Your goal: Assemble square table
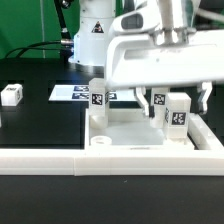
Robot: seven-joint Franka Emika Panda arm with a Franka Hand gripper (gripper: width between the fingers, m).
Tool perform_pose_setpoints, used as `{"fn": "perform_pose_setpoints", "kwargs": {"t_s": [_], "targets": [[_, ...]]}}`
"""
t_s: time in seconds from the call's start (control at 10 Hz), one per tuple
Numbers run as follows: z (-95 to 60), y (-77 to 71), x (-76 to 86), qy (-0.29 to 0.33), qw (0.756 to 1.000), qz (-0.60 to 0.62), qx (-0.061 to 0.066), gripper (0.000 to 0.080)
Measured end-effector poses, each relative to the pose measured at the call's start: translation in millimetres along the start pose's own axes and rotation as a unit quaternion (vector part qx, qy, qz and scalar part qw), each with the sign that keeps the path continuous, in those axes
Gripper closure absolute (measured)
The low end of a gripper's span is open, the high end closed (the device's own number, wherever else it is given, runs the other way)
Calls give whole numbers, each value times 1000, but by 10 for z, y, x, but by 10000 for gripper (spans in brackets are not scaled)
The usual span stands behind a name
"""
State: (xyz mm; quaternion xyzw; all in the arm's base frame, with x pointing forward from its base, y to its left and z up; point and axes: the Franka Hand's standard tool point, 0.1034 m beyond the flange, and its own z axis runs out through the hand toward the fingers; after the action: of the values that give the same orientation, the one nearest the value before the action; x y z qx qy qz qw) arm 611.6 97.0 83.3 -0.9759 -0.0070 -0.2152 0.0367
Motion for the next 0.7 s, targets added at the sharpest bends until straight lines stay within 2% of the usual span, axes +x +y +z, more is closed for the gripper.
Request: {"fn": "perform_pose_setpoints", "kwargs": {"t_s": [0.3,0.5,0.7], "targets": [[-32,34,16,-40,999,10,-3,151],[-16,15,-23,-118,993,14,6,151],[-13,28,49,-179,984,17,12,151]]}}
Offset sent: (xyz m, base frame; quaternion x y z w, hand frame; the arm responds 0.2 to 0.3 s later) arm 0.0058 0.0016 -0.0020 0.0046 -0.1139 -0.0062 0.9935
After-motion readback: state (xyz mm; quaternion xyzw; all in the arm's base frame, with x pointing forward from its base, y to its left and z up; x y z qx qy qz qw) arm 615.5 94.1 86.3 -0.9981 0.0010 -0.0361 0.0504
